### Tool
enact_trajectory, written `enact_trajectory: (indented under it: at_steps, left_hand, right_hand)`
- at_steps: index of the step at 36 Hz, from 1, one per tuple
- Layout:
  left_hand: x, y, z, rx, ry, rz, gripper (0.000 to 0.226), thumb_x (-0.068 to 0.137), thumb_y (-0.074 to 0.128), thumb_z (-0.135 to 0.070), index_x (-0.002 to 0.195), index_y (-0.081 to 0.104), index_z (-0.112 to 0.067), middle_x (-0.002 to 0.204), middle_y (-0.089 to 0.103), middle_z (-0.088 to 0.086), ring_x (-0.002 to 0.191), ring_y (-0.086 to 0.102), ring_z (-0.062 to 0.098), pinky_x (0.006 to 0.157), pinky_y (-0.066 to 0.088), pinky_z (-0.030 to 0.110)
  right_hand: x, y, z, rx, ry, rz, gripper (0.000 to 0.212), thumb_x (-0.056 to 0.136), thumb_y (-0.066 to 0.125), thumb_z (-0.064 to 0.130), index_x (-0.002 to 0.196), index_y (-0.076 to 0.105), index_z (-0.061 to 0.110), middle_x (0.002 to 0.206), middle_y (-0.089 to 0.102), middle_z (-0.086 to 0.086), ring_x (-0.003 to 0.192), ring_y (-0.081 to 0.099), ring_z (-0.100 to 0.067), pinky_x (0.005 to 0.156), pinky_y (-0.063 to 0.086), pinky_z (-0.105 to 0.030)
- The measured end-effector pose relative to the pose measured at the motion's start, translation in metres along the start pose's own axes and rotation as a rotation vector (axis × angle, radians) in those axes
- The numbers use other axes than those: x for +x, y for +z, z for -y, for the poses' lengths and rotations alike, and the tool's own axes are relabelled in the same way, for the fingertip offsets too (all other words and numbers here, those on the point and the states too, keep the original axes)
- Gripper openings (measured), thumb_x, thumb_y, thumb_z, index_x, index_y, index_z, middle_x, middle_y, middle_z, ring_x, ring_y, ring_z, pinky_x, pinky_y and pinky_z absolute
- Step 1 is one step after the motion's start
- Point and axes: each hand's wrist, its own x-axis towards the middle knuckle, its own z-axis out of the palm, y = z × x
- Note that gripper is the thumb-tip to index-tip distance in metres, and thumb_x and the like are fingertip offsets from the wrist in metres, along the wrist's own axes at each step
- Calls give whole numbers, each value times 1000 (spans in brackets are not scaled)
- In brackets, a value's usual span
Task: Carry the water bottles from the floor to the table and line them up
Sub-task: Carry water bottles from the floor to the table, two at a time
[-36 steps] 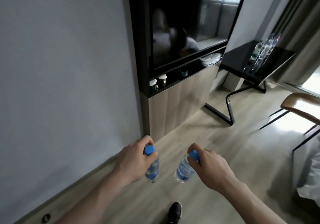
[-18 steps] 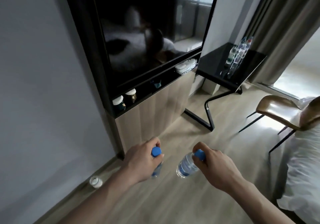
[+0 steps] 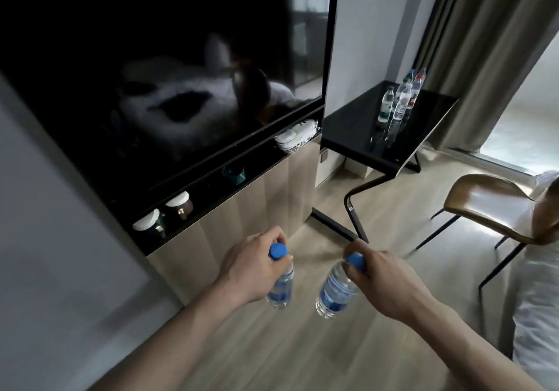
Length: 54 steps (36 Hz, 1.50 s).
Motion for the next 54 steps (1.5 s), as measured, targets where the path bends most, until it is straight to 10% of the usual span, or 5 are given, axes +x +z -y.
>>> enact_trajectory:
  at_steps: [54]
  left_hand:
    - [658,268,-296,-171,-48,-9,20,83,64,-44,87,48,-32,74,55,-25,59,49,9,57,48,36]
  right_hand:
    - [488,-244,-556,35,-13,41,12,96,46,50,97,44,38,68,61,8,62,55,-9,51,33,-21]
